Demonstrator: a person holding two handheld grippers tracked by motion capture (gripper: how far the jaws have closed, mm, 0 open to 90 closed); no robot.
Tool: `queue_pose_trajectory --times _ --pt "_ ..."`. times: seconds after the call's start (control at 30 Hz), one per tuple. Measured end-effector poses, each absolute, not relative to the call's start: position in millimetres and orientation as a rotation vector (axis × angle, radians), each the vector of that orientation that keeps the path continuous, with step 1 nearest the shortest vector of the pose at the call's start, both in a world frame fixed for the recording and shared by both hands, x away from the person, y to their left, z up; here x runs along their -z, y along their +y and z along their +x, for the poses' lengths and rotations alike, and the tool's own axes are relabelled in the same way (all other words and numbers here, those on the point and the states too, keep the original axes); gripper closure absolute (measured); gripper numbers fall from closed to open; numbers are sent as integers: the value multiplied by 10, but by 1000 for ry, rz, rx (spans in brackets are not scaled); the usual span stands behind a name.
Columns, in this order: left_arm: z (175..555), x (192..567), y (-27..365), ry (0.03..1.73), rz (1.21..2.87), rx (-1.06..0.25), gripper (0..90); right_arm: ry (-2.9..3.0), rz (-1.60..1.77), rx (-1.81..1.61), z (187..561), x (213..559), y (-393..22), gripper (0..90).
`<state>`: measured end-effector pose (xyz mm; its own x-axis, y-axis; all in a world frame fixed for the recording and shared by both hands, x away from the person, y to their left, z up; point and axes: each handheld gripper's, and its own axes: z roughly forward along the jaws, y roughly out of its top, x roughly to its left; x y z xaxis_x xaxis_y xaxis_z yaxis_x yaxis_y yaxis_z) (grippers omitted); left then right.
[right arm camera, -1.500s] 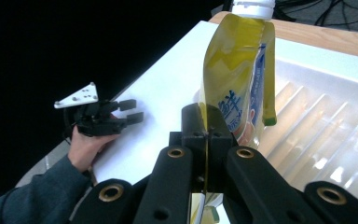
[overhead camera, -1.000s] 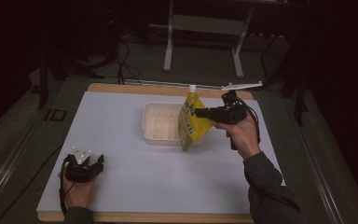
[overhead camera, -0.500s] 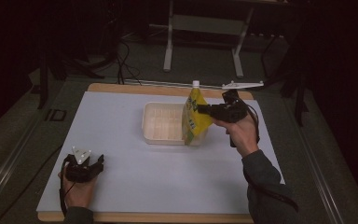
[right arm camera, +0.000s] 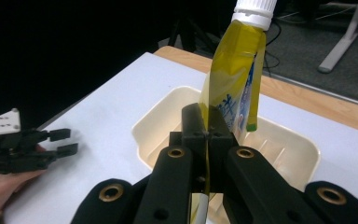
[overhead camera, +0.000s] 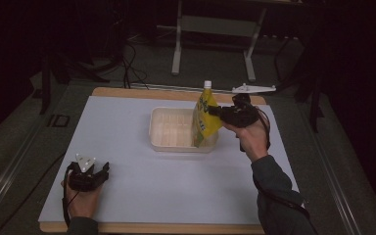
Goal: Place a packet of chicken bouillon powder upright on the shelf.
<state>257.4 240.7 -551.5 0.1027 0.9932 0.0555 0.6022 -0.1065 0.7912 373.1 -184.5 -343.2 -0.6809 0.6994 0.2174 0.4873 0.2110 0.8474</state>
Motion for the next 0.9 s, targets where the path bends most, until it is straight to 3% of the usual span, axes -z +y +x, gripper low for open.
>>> queue_pose_trajectory --times 0.9 --pt "2574 5515 2412 1559 1774 -829 430 2210 1131 -1445 3824 3577 -1756 900"
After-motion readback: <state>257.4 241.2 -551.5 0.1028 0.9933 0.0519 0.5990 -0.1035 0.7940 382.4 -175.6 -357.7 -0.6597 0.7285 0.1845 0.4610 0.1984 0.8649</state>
